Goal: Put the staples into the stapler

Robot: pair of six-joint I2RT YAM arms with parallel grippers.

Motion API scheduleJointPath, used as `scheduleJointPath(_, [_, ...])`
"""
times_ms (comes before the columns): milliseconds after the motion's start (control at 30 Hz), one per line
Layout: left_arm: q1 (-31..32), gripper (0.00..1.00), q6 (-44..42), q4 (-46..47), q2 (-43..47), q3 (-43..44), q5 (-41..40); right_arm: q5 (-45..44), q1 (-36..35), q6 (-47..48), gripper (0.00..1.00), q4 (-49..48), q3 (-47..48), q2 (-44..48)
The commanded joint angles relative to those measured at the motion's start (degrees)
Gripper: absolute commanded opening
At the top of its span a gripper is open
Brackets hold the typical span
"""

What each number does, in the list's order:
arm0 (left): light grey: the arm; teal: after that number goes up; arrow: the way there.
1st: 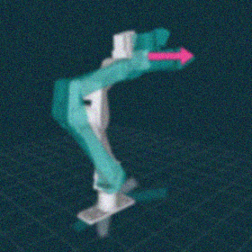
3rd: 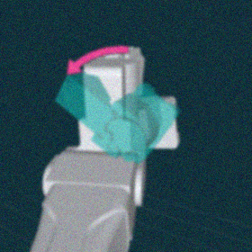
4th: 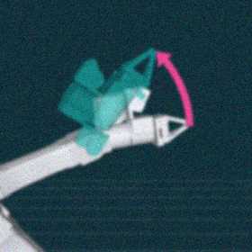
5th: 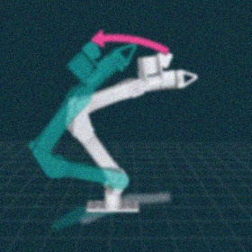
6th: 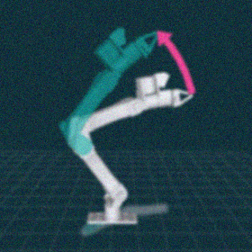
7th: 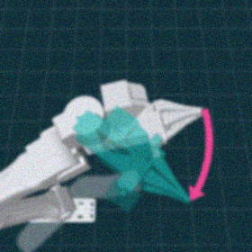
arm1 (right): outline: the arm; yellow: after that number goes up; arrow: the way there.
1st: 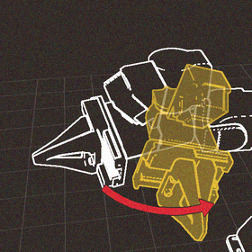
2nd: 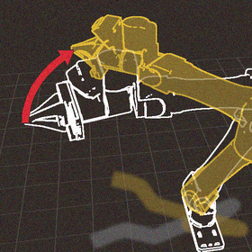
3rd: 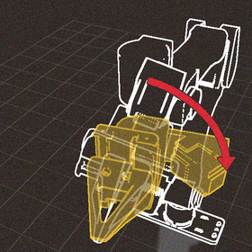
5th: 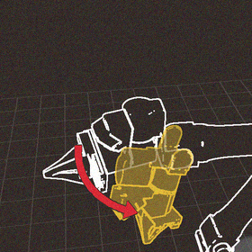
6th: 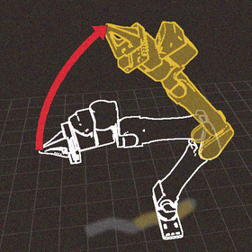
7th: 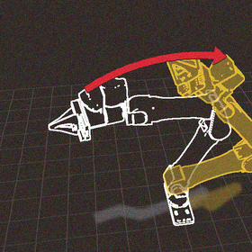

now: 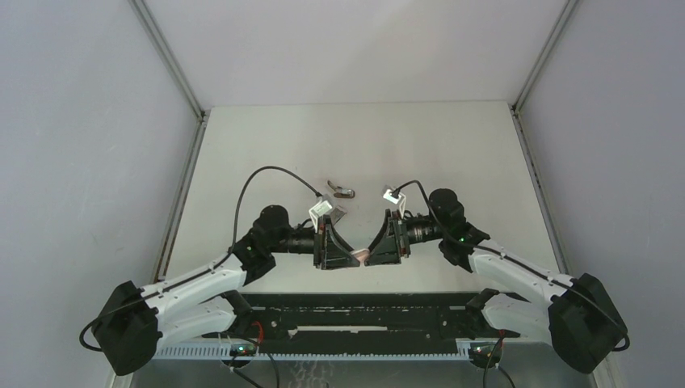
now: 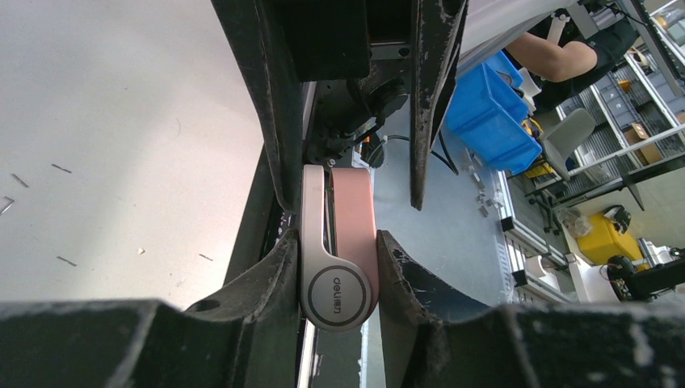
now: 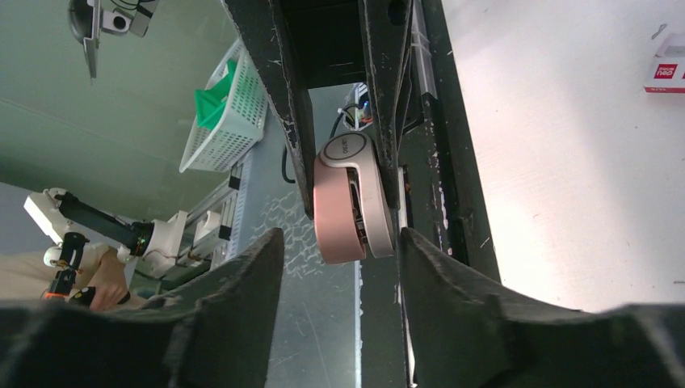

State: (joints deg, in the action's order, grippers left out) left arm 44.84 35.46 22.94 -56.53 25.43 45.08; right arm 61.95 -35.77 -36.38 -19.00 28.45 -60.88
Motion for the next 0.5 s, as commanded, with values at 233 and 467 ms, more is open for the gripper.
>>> scheduleJointPath(233, [-0.1, 0.0, 0.8, 1.8, 1.9, 1.0, 1.2, 0.3, -1.1, -1.8, 0.07, -5.0, 2.4, -0.6])
scheduleJointPath(467, [-0.1, 0.55, -4.0, -5.8, 3.1, 3.4, -2.8, -2.0, -0.6, -0.8, 0.0, -0.8, 3.2, -0.6])
